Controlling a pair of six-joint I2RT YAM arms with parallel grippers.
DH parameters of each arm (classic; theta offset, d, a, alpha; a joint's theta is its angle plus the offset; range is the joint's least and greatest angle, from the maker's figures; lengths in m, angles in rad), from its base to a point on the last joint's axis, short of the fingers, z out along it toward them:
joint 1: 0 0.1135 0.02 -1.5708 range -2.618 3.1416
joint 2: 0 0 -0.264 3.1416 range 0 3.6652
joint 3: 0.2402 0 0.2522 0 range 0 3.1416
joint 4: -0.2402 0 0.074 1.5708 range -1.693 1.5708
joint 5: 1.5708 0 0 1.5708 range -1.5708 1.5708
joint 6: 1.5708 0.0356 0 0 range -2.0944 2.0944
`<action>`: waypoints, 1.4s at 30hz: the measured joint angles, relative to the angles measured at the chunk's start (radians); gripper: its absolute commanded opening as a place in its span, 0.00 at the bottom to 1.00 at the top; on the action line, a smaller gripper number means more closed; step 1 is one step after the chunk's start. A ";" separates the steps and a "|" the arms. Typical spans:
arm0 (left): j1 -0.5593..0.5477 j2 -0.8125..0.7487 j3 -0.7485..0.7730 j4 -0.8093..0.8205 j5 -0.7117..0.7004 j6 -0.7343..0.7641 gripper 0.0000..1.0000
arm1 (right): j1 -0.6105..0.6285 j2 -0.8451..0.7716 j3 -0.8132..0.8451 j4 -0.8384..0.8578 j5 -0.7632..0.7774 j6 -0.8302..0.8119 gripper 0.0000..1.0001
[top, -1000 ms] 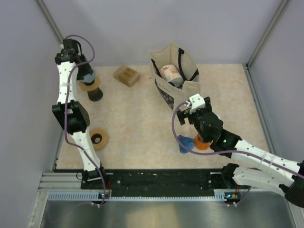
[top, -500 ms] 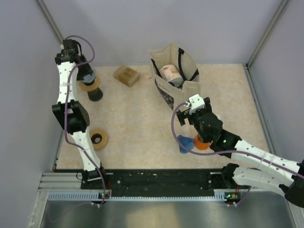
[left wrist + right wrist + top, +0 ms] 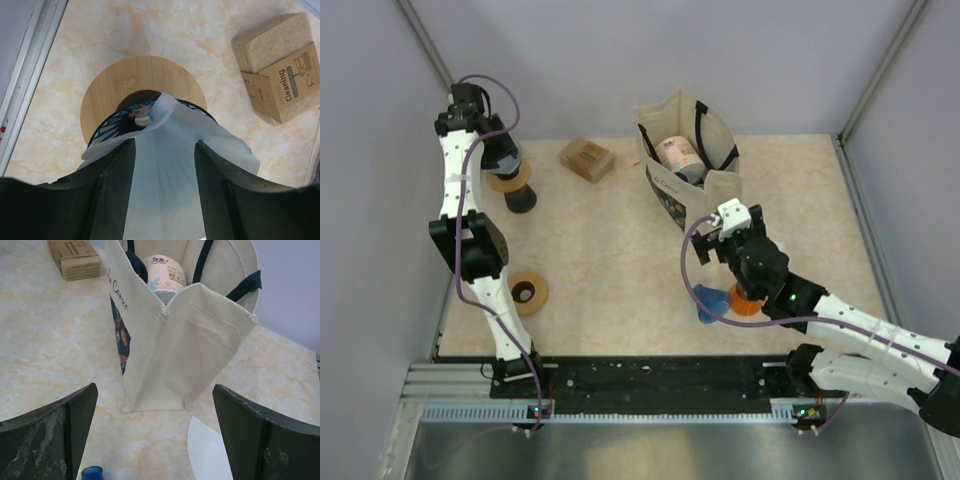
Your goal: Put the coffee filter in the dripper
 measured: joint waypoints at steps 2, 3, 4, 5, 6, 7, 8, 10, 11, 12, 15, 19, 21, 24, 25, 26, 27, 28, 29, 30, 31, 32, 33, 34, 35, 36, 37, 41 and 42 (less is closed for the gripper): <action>0.000 0.000 0.000 0.000 0.012 0.000 0.56 | 0.000 0.000 0.000 0.000 0.000 0.000 0.99; 0.000 -0.001 0.000 0.000 0.016 0.000 0.56 | 0.000 0.000 0.000 0.000 0.000 0.000 0.99; 0.000 -0.002 0.000 0.000 0.021 0.000 0.56 | 0.000 0.000 0.000 0.000 0.000 0.000 0.99; 0.000 -0.002 0.000 0.001 0.024 0.000 0.57 | 0.000 0.000 0.000 0.000 0.000 0.000 0.99; 0.000 -0.004 0.000 0.001 0.026 0.000 0.57 | 0.000 0.000 0.000 0.000 0.000 0.000 0.99; 0.000 -0.006 0.000 0.001 0.028 0.000 0.57 | 0.000 0.000 0.000 0.000 0.000 0.000 0.99; 0.000 -0.008 0.000 0.001 0.030 0.000 0.57 | 0.000 0.000 0.000 0.000 0.000 0.000 0.99; 0.000 -0.016 0.000 0.001 0.031 0.000 0.57 | 0.000 0.000 -0.001 0.000 0.000 0.000 0.99; 0.000 -0.019 0.000 0.001 0.031 0.000 0.57 | 0.000 0.000 -0.001 0.000 0.000 0.000 0.99; 0.000 -0.024 0.000 0.001 0.031 0.000 0.57 | 0.000 0.000 -0.001 0.000 0.000 0.000 0.99; 0.000 -0.037 0.000 0.001 0.031 0.000 0.59 | 0.000 0.000 -0.001 0.000 0.000 0.000 0.99; 0.000 -0.052 0.002 0.001 0.021 0.000 0.59 | 0.000 0.001 -0.001 0.000 0.000 0.000 0.99; 0.000 -0.055 0.002 0.001 0.018 0.000 0.59 | 0.000 0.001 -0.001 0.000 0.000 0.000 0.99; 0.000 -0.057 0.002 0.001 0.024 0.000 0.61 | 0.000 0.002 -0.001 0.000 0.000 0.000 0.99; 0.000 -0.058 0.002 0.002 0.035 0.000 0.62 | 0.000 0.004 -0.001 0.000 0.000 0.000 0.99; 0.000 -0.060 0.002 0.001 0.043 0.000 0.64 | 0.000 0.007 -0.001 0.000 0.000 0.000 0.99; 0.000 -0.062 0.002 0.001 0.053 0.000 0.68 | 0.000 0.011 -0.001 0.000 0.000 0.000 0.99; 0.000 -0.066 0.002 0.001 0.059 0.000 0.69 | 0.000 0.013 -0.001 0.000 0.000 0.000 0.99; 0.000 -0.072 0.002 0.002 0.062 0.000 0.70 | 0.000 0.014 -0.001 -0.001 0.000 0.000 0.99; 0.000 -0.077 0.002 0.002 0.064 0.000 0.71 | 0.000 0.015 -0.001 -0.002 0.000 0.000 0.99; 0.000 -0.085 0.002 0.002 0.067 -0.001 0.73 | 0.000 0.015 -0.001 -0.001 -0.001 0.000 0.99; 0.000 -0.095 0.002 0.003 0.069 -0.001 0.76 | 0.000 0.015 -0.001 -0.001 -0.001 0.000 0.99; 0.000 -0.106 0.002 0.005 0.075 0.000 0.79 | 0.000 0.015 -0.001 -0.001 -0.001 0.000 0.99; 0.000 -0.117 0.002 0.006 0.080 0.000 0.83 | 0.000 0.015 -0.001 -0.001 -0.001 0.000 0.99; 0.000 -0.127 0.002 0.007 0.085 0.000 0.87 | 0.000 0.015 -0.001 -0.001 -0.001 0.000 0.99; 0.000 -0.138 0.002 0.008 0.092 0.000 0.91 | 0.000 0.015 -0.001 -0.001 -0.001 0.000 0.99; 0.000 -0.146 0.002 0.010 0.096 0.000 0.93 | 0.000 0.015 -0.001 -0.001 -0.001 0.000 0.99; 0.000 -0.185 0.002 0.024 0.137 -0.004 0.99 | 0.000 0.015 -0.001 -0.001 -0.001 0.000 0.99; 0.000 -0.195 0.001 0.028 0.142 -0.005 0.99 | 0.000 0.015 -0.001 -0.001 -0.001 0.000 0.99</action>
